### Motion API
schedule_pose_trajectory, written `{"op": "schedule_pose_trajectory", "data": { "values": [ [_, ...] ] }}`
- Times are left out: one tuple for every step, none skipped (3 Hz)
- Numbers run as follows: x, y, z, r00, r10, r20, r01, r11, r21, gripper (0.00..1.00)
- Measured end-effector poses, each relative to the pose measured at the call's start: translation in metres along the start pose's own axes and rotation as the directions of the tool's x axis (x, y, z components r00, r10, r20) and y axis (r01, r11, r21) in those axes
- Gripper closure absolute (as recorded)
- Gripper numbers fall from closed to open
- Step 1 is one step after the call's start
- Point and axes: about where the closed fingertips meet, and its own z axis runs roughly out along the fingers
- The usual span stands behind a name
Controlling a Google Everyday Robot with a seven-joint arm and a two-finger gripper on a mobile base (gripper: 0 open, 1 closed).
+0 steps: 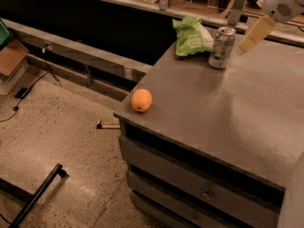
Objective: Move 7up can near green rice chip bag
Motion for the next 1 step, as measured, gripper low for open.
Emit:
{"op": "schedule_pose_trajectory", "data": {
  "values": [
    [0.0000,0.0000,0.0000,1.000,0.000,0.000,0.000,1.0000,0.000,0.00]
  ]
}}
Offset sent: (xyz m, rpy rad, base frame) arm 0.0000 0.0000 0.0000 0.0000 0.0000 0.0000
